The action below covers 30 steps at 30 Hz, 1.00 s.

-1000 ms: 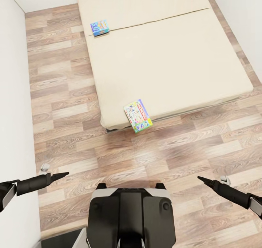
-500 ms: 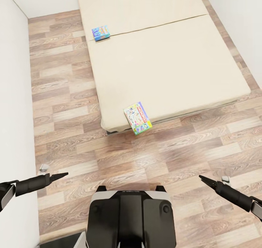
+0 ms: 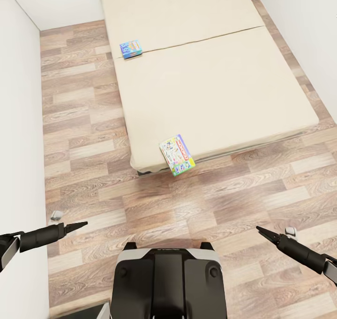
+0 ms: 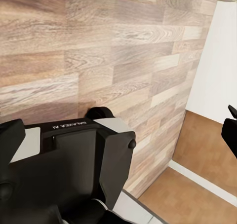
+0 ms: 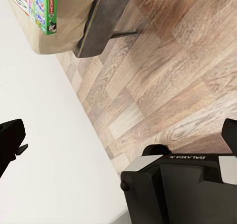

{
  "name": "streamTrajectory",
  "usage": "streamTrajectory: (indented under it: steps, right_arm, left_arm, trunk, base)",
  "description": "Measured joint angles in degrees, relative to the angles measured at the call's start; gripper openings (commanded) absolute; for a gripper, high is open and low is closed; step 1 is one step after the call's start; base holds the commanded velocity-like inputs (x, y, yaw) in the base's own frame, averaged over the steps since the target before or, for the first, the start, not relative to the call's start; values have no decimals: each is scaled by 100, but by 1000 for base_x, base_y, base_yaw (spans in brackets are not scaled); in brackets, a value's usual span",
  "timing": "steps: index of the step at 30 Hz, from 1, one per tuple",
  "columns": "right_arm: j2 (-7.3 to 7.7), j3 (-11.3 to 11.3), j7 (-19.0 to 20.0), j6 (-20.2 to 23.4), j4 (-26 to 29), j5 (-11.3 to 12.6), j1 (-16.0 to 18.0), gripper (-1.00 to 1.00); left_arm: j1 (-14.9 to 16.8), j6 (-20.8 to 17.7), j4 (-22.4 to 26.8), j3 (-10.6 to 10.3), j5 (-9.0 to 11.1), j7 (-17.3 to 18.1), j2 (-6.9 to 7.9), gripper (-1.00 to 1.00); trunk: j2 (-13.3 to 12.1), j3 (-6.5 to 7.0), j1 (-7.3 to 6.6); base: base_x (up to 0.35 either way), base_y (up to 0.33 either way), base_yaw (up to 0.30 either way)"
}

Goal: Put all the toys in the child's room - the three board games (two on the bed and one on the table), the two jigsaw puzzles on the table, and the tennis ball on the table - inside the toy box on the table in the child's room.

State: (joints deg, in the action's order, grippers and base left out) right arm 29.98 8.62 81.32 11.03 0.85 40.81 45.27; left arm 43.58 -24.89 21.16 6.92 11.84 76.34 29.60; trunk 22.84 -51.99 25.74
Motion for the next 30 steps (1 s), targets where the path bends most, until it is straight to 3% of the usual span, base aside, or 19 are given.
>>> streamTrajectory:
  steps: [30]
  right_arm:
    - [-89, -15, -23, -3, 3, 4, -3, 100]
  left_arm:
    - [0, 0, 20, -9, -5, -1, 15, 100]
  trunk:
    - [0, 282, 0]
  base:
    - [0, 0, 0]
